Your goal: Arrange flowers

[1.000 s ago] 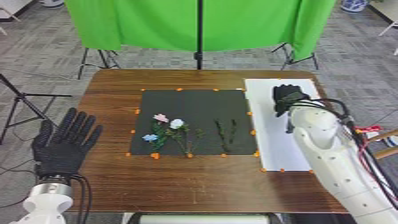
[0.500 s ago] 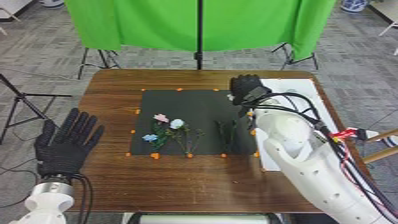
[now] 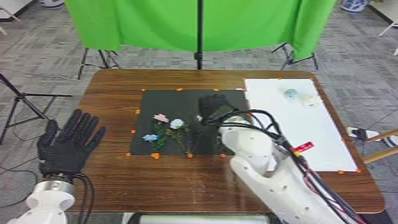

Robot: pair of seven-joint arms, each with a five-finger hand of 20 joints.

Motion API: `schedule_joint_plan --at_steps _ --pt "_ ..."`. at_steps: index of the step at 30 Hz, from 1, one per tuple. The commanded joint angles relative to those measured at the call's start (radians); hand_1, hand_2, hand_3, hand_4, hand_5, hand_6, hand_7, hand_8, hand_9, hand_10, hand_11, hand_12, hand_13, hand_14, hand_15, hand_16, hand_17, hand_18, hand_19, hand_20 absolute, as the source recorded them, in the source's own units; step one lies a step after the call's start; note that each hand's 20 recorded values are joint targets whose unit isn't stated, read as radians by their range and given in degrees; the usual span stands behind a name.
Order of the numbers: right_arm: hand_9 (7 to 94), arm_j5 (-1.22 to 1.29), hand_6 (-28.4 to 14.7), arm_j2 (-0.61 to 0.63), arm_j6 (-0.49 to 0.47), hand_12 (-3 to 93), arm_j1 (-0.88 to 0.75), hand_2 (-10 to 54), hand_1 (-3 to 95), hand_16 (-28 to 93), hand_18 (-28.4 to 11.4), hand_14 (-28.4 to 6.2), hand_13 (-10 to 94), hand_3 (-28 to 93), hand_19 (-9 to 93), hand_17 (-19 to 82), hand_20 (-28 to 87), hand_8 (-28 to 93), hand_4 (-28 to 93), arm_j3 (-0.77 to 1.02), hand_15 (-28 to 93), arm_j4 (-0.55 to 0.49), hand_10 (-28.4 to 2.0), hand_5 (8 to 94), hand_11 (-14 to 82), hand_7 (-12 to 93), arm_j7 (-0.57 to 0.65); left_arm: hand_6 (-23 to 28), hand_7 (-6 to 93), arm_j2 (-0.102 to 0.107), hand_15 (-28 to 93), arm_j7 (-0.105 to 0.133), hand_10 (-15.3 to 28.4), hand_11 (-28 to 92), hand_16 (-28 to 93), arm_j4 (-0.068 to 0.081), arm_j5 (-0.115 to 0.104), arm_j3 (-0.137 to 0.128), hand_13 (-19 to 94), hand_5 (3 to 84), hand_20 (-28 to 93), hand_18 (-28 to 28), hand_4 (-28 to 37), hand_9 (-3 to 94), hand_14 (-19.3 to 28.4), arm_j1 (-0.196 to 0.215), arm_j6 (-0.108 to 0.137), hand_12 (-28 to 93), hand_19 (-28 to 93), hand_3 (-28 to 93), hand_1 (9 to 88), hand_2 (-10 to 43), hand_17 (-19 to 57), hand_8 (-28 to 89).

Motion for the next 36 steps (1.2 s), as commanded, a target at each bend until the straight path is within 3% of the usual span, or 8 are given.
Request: schedule_joint_plan --at_steps 1,5,6,19,24,26,31,36 --pt "83.5 -0.015 -0.4 -0.019 0.028 46.9 -0.018 -9.5 59.8 46 -23.7 -9.4 68 69 85 35 42 13 -28 -0.019 55 -0.030 -9.8 72.6 14.6 35 0.009 8.3 11.2 -0.004 32 -0.019 14.3 16 -3 0.004 -0.023 0.008 28 43.9 17 14.0 -28.3 36.9 13.9 0.010 0.046 13 27 72 24.4 13.0 -3.5 -8" --pt "82.7 -0.024 -0.6 -0.011 0.014 45.5 -0.045 -9.5 58.9 45 -23.8 -9.5 67 69 85 34 41 11 -28 -0.023 55 -0.052 -9.9 71.7 13.3 33 -0.005 8.4 11.5 -0.003 32 -0.005 14.3 17 -3 -0.003 -0.041 0.014 28 43.9 17 14.0 -28.3 36.9 13.8 0.002 0.079 13 27 73 24.5 13.0 -3.5 -8" --pt "81.9 -0.031 -0.8 -0.008 0.018 44.3 -0.053 -9.5 58.9 45 -23.9 -9.6 66 69 85 34 40 9 -28 -0.025 55 -0.056 -10.0 71.0 12.5 33 -0.008 8.4 11.7 -0.003 33 -0.004 14.4 17 -3 -0.004 -0.052 0.011 28 43.9 17 13.9 -28.3 37.1 13.9 0.004 0.067 13 27 73 24.5 13.1 -3.5 -8" --pt "79.6 -0.036 -2.6 -0.020 0.022 40.1 -0.063 -9.5 59.4 44 -24.1 -9.6 65 67 84 33 39 5 -28 -0.034 53 -0.051 -11.0 68.4 9.6 27 0.003 8.6 13.3 -0.002 36 -0.007 14.6 19 -4 -0.007 -0.050 0.012 28 44.6 18 13.9 -28.3 37.9 14.3 0.008 0.066 13 28 73 24.6 13.2 -3.7 -8" --pt "73.7 -0.008 -3.1 -0.021 0.006 30.7 -0.073 -9.5 51.8 39 -24.5 -11.9 64 72 85 33 38 0 -28 -0.017 56 -0.065 -13.8 65.5 18.6 22 0.004 8.7 13.5 -0.002 36 -0.009 14.8 19 -4 -0.006 -0.050 0.008 28 44.8 18 14.2 -28.3 38.1 14.5 0.009 0.061 13 29 73 24.6 13.4 -3.9 -8" --pt "71.1 0.003 -3.5 -0.020 0.009 23.5 -0.077 -9.5 48.1 33 -24.7 -13.3 64 75 84 32 38 -9 -28 -0.013 58 -0.068 -15.5 64.4 22.4 21 0.004 8.7 13.6 -0.003 36 -0.014 14.9 19 -4 -0.008 -0.049 0.005 29 44.8 18 14.4 -28.3 38.3 14.7 0.011 0.066 13 29 72 24.7 13.4 -4.1 -8" --pt "64.2 0.004 -6.0 -0.024 0.010 19.0 -0.079 -9.5 41.1 28 -25.0 -15.0 61 72 84 31 36 -10 -28 -0.006 58 -0.063 -18.3 58.3 20.3 17 0.002 8.7 13.7 -0.007 36 -0.018 15.1 19 -4 -0.008 -0.063 0.006 29 44.8 18 14.5 -28.3 38.5 14.9 0.009 0.069 13 30 72 24.7 13.6 -4.2 -8" --pt "59.8 0.018 -7.7 -0.023 0.055 17.7 -0.077 -9.5 39.2 26 -25.5 -16.0 59 73 84 31 36 -10 -28 0.033 58 -0.067 -19.6 56.3 17.9 16 0.032 8.8 13.8 -0.012 37 -0.020 15.2 19 -4 -0.007 -0.056 0.008 29 44.9 18 14.8 -28.3 38.6 15.0 0.006 0.065 13 30 72 24.7 14.0 -4.4 -8"
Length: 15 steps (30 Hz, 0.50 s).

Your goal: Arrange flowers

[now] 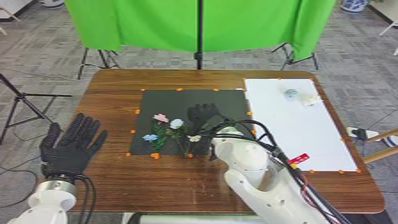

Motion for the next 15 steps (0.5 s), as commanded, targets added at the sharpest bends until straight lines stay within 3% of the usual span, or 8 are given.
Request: schedule_joint_plan --at_steps 1,4,6,8,11,13,15 --pt "59.4 0.018 -7.8 -0.001 0.065 17.6 -0.001 -9.5 38.9 26 -25.5 -16.4 59 73 84 31 36 -10 -28 0.062 58 -0.008 -20.0 55.9 17.7 15 0.044 8.8 13.9 -0.014 37 -0.012 15.2 19 -3 0.000 -0.007 0.004 29 44.9 18 14.8 -28.3 38.7 15.2 0.006 0.006 13 31 72 24.8 14.0 -4.5 -8" --pt "56.9 0.045 -8.5 0.033 0.115 17.1 0.025 -9.5 38.0 25 -25.9 -17.8 57 73 84 31 35 -9 -26 0.122 58 0.018 -21.4 54.7 16.1 14 0.092 8.9 13.9 -0.016 37 -0.005 15.3 19 -3 -0.001 -0.001 0.007 29 44.9 18 15.0 -28.3 39.1 15.4 0.007 -0.009 13 31 71 24.8 14.0 -4.6 -8" --pt "54.5 0.065 -9.1 0.061 0.065 16.7 0.054 -9.5 38.0 22 -25.9 -18.2 55 73 82 31 34 -9 -25 0.181 55 0.056 -21.9 53.7 14.8 13 0.102 8.9 13.8 -0.013 37 0.000 15.3 19 -3 -0.003 0.001 0.011 30 45.0 17 15.1 -28.3 39.2 15.5 0.007 -0.015 14 31 71 24.8 14.1 -4.8 -8" --pt "47.1 0.087 -9.6 0.090 0.009 15.7 0.074 -9.5 37.7 18 -25.1 -19.0 49 75 76 29 29 -8 -25 0.242 48 0.095 -22.5 49.3 12.1 12 0.156 8.9 13.7 -0.008 37 -0.005 15.3 19 -3 -0.004 0.004 0.018 30 45.0 17 15.2 -28.3 39.2 15.6 0.006 -0.024 14 32 71 24.8 14.1 -4.9 -8" --pt "38.7 0.146 -10.4 0.166 0.039 14.5 0.073 -9.5 37.7 13 -24.6 -21.1 38 76 69 24 22 -9 -26 0.320 40 0.133 -23.4 42.8 11.1 13 0.235 8.8 13.6 -0.007 37 -0.010 15.2 18 -3 -0.002 0.005 0.029 30 45.0 17 15.3 -28.3 39.2 15.7 0.000 -0.042 14 32 71 24.8 14.1 -4.9 -8" --pt "36.2 0.168 -10.5 0.227 0.085 13.8 0.064 -9.5 38.4 12 -23.7 -21.5 35 77 66 22 19 -9 -27 0.350 38 0.158 -23.4 41.2 10.9 13 0.253 8.8 13.5 -0.004 37 -0.008 15.2 18 -3 -0.002 0.009 0.029 30 45.1 17 15.3 -28.3 39.2 15.7 -0.001 -0.042 14 32 71 24.8 14.1 -5.0 -8" --pt "34.7 0.172 -10.5 0.252 0.064 13.6 0.071 -9.5 40.0 11 -23.0 -21.1 33 77 65 21 18 -9 -28 0.387 36 0.190 -23.2 40.5 11.0 13 0.269 8.8 13.5 -0.001 36 -0.008 15.2 18 -3 -0.004 0.010 0.025 30 45.0 17 15.3 -28.3 39.2 15.7 0.000 -0.036 14 32 71 24.7 14.1 -5.0 -8"
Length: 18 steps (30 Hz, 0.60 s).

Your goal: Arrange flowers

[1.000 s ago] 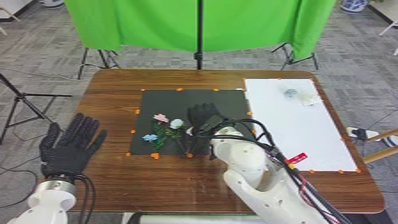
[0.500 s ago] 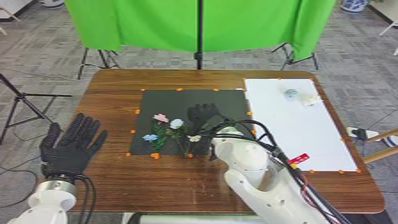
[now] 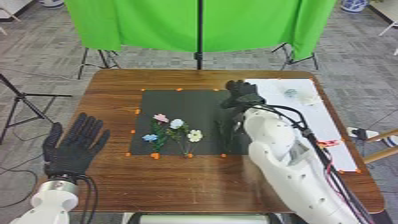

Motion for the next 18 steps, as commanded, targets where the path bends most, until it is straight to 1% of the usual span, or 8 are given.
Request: schedule_joint_plan --at_steps 1,3,6,9,11,15,16,18 --pt "34.1 0.042 -10.4 0.231 -0.001 13.3 0.032 -9.5 42.5 11 -22.8 -20.9 32 77 65 21 18 -9 -28 0.183 36 0.111 -23.0 39.8 11.3 14 0.123 8.8 13.5 0.006 36 -0.017 15.3 18 -3 -0.004 0.015 0.011 30 45.0 17 15.3 -28.3 39.2 15.7 0.001 -0.018 13 32 71 24.7 14.1 -5.0 -8" --pt "33.3 0.053 -9.5 0.251 -0.009 12.6 0.031 -9.5 47.7 10 -22.6 -19.9 32 73 66 22 17 -10 -28 0.209 33 0.129 -22.4 39.4 11.2 14 0.148 8.8 13.4 0.009 36 -0.022 15.3 18 -3 -0.003 0.013 0.016 30 45.0 18 15.3 -28.3 39.4 15.8 -0.002 -0.024 14 33 71 24.8 14.1 -4.9 -8" --pt "32.5 0.028 -8.3 0.267 -0.049 11.6 0.037 -9.5 60.1 10 -21.4 -18.9 31 55 66 22 17 -11 -28 0.213 30 0.157 -21.1 39.4 10.1 14 0.133 8.8 13.4 0.008 36 -0.017 15.3 18 -3 -0.002 0.014 0.019 30 45.0 18 15.4 -28.3 39.5 15.8 -0.004 -0.027 14 33 71 24.9 14.2 -5.0 -8" --pt "32.4 -0.018 -7.0 0.234 -0.102 11.6 0.063 -9.5 78.0 14 -20.1 -17.4 32 19 64 22 21 -10 -28 0.209 23 0.205 -19.4 39.9 7.0 11 0.108 8.8 13.2 0.012 36 -0.008 15.3 18 -3 -0.003 0.007 0.021 30 45.1 18 15.4 -28.3 39.4 15.7 -0.003 -0.027 14 33 71 24.8 14.2 -4.7 -8" --pt "32.0 -0.025 -5.9 0.214 -0.131 11.6 0.090 -9.5 86.7 18 -19.1 -16.4 32 -1 62 21 26 -9 -20 0.195 18 0.245 -17.8 39.8 4.6 9 0.099 8.8 13.3 0.011 36 -0.004 15.2 18 -3 -0.001 0.006 0.025 30 45.0 18 15.3 -28.3 39.5 15.7 -0.004 -0.032 14 33 71 24.9 14.2 -4.5 -8" --pt "32.0 -0.028 -4.4 0.182 -0.202 12.0 0.124 -9.5 89.3 20 -18.3 -15.3 32 -6 61 21 28 -8 -14 0.191 14 0.308 -15.9 39.4 3.2 8 0.090 8.8 13.3 0.014 36 0.002 15.2 18 -3 0.007 0.005 0.039 30 45.0 17 15.2 -28.3 39.4 15.7 -0.015 -0.045 14 32 71 24.8 14.0 -4.5 -8" --pt "32.2 -0.028 -3.8 0.175 -0.237 12.0 0.125 -9.5 89.1 20 -18.0 -14.7 33 -5 60 22 28 -8 -14 0.197 14 0.315 -15.7 39.3 2.9 8 0.082 8.8 13.2 0.015 36 0.004 15.1 18 -3 0.010 0.005 0.042 30 45.0 17 15.2 -28.3 39.4 15.7 -0.016 -0.061 14 32 72 24.7 14.0 -4.5 -8" --pt "33.1 -0.038 -2.3 0.171 -0.244 12.3 0.106 -9.5 87.9 23 -16.6 -13.3 37 1 58 24 28 -8 -16 0.216 12 0.315 -14.8 39.4 2.2 7 0.052 8.7 13.2 0.015 36 0.000 15.1 18 -3 0.011 0.004 0.051 30 45.0 17 15.2 -28.3 39.6 15.7 -0.026 -0.059 14 32 73 24.7 13.9 -4.5 -8"
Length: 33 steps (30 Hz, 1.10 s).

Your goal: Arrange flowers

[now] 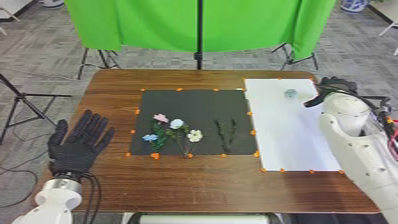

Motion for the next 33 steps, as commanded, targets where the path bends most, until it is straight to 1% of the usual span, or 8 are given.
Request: schedule_joint_plan --at_steps 1,4,6,8,12,26,31,33 --pt "33.3 0.009 -1.5 -0.064 -0.057 12.4 0.003 -9.5 88.2 23 -15.8 -12.6 39 1 57 25 29 -8 -17 0.009 12 0.036 -14.2 39.4 2.3 7 -0.054 8.7 13.3 0.002 36 0.001 15.1 18 -3 0.013 0.001 0.031 30 45.0 17 15.2 -28.3 39.9 15.6 -0.018 -0.042 14 32 73 24.7 13.8 -4.4 -8" --pt "39.0 0.003 0.0 -0.061 0.017 13.1 -0.018 -9.5 84.8 25 -15.3 -10.8 46 14 59 27 33 -8 -23 0.002 15 0.045 -12.5 41.9 4.2 9 -0.070 8.6 13.2 0.000 36 0.005 15.1 18 -3 0.018 -0.001 0.042 30 44.9 17 15.2 -28.3 40.1 15.6 -0.029 -0.043 14 32 73 24.8 13.7 -4.3 -8" --pt "52.8 0.014 -0.2 -0.065 0.035 15.3 -0.018 -9.5 76.3 23 -15.7 -9.9 55 32 64 29 35 -9 -28 -0.004 24 0.055 -11.0 49.6 9.1 12 -0.056 8.6 13.1 0.003 36 0.012 15.1 18 -3 0.020 -0.004 0.047 30 44.9 17 15.2 -28.3 40.1 15.5 -0.032 -0.050 14 32 73 24.8 13.6 -4.3 -8" --pt "61.3 0.005 -0.4 -0.066 0.020 17.7 -0.021 -9.5 74.5 29 -15.8 -8.4 60 37 66 31 36 -10 -28 -0.008 25 0.057 -10.6 55.6 12.8 13 -0.056 8.6 13.1 0.003 35 0.012 15.0 17 -3 0.022 -0.004 0.046 30 44.8 17 15.2 -28.3 39.9 15.4 -0.034 -0.059 14 32 73 24.7 13.4 -4.3 -8" --pt "78.4 0.023 -1.6 -0.066 0.027 39.6 -0.034 -9.5 68.2 42 -17.7 -5.5 69 63 73 35 37 2 -28 -0.009 30 0.050 -10.5 66.4 9.7 23 -0.055 8.6 12.9 0.007 35 0.023 15.0 17 -3 0.019 -0.006 0.040 30 44.7 17 15.2 -28.3 39.7 15.3 -0.025 -0.054 14 31 73 24.6 12.9 -4.3 -8" --pt "82.1 0.074 -2.6 0.044 0.327 45.8 -0.084 -9.5 67.2 45 -19.8 -7.2 71 70 80 35 35 10 -28 -0.106 36 -0.206 -11.5 71.8 13.7 35 -0.121 8.5 12.9 0.000 34 0.024 15.1 17 -2 0.022 -0.006 0.035 30 44.6 17 15.4 -28.3 39.7 15.4 -0.024 -0.051 14 31 73 24.3 12.6 -4.4 -8" --pt "81.1 0.028 -2.4 0.033 0.277 46.6 -0.070 -9.5 66.6 45 -20.2 -6.9 70 71 81 35 34 13 -28 -0.137 37 -0.229 -11.5 71.3 13.6 36 -0.134 8.5 12.9 -0.004 34 0.016 15.1 17 -2 0.027 -0.004 0.038 30 44.7 17 15.4 -28.3 39.6 15.4 -0.035 -0.046 14 31 73 24.4 12.6 -4.4 -8" --pt "71.6 0.009 -2.6 0.030 0.234 42.3 -0.072 -9.5 64.9 41 -20.7 -7.2 63 72 80 34 37 8 -28 -0.133 41 -0.222 -12.6 61.6 14.1 39 -0.149 8.4 12.9 -0.004 34 0.014 15.1 17 -2 0.029 -0.004 0.039 30 44.7 17 15.4 -28.3 39.6 15.5 -0.038 -0.049 14 31 73 24.5 12.6 -4.4 -8"
